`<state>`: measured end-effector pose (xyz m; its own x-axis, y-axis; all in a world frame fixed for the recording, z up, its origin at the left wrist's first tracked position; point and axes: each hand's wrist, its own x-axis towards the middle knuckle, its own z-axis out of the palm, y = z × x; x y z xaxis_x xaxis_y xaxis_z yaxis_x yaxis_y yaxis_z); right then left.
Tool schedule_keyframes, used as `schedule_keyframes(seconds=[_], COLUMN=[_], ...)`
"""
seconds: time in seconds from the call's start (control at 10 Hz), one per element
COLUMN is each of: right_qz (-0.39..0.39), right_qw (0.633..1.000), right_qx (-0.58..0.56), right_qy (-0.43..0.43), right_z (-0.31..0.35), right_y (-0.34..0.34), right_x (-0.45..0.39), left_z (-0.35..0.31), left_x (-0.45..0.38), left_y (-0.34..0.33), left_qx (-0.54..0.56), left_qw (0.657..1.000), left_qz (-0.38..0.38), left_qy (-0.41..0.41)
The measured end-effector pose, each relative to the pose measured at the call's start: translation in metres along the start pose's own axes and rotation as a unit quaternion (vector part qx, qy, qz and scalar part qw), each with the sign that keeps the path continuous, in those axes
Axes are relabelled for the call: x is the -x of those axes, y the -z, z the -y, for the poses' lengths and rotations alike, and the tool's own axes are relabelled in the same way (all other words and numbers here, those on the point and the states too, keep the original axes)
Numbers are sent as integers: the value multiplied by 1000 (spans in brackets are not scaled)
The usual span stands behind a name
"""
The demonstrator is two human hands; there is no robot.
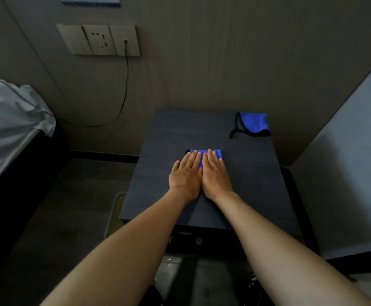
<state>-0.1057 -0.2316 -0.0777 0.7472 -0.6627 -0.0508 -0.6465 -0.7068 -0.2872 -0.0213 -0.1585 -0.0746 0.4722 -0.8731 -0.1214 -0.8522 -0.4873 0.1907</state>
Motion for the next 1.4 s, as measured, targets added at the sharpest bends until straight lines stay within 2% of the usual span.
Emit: schedule_keyframes(seconds=[0.5, 0.8, 1.0, 1.4], right_qz=[11, 21, 20, 3], right_qw=[996, 996, 997, 1000], right_qx=[18, 20, 29, 22], right_qy=[84, 86, 62, -4], right_z=[145, 153, 133, 0], right_y=[-44, -41, -33, 6], right_x=[-24, -50, -79, -84], left_z=[143, 159, 147, 25], left_x=[43, 16, -20, -87], left_y=[18, 22, 26, 8], left_qx=[-12, -36, -40, -31], left_qw=[996, 995, 997, 1000], left_qz=[-10, 0, 2, 3], left_qy=[92, 94, 72, 1])
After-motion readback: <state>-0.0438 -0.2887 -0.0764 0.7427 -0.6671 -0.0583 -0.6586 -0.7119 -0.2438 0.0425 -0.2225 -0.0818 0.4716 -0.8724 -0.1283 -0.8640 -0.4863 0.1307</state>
